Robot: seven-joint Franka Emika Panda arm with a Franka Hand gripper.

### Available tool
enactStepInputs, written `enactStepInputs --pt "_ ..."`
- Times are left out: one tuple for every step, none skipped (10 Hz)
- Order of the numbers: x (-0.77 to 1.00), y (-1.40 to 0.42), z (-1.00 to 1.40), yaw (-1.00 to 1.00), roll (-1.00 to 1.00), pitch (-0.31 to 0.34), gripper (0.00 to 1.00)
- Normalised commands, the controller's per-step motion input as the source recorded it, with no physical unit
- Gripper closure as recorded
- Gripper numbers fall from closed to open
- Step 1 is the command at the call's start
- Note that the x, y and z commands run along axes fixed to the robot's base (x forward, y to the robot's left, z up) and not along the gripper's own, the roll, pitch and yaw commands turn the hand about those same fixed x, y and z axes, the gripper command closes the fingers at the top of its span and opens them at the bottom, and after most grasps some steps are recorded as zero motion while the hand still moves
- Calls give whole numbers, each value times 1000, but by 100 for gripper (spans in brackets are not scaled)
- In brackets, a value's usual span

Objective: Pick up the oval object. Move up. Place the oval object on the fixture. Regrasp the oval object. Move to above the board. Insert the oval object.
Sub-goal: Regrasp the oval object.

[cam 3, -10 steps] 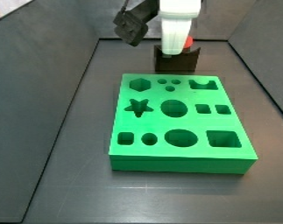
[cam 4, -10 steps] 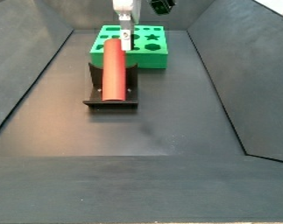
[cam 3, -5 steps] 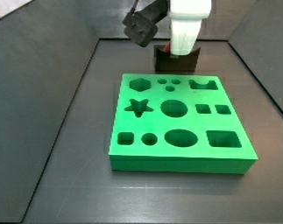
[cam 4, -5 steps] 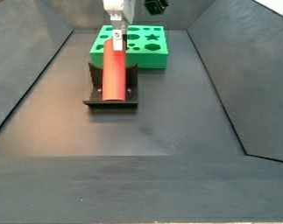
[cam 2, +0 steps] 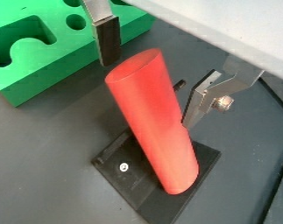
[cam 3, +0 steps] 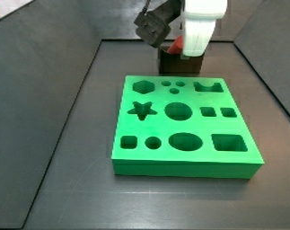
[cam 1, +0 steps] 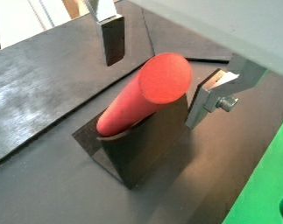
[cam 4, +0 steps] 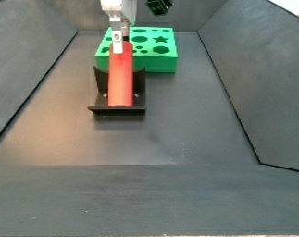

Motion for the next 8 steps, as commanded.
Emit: enactStepInputs --pt "172 -10 -3 61 -35 234 0" --pt "131 -12 3 58 -38 234 0" --pt "85 -12 5 54 -46 229 0" --pt "79 -9 6 54 -48 224 0" --pt "79 -9 6 53 -49 222 0" --pt "80 -9 6 53 -48 222 0" --pt "80 -9 6 53 -48 222 0" --pt "80 -9 6 53 -48 222 0"
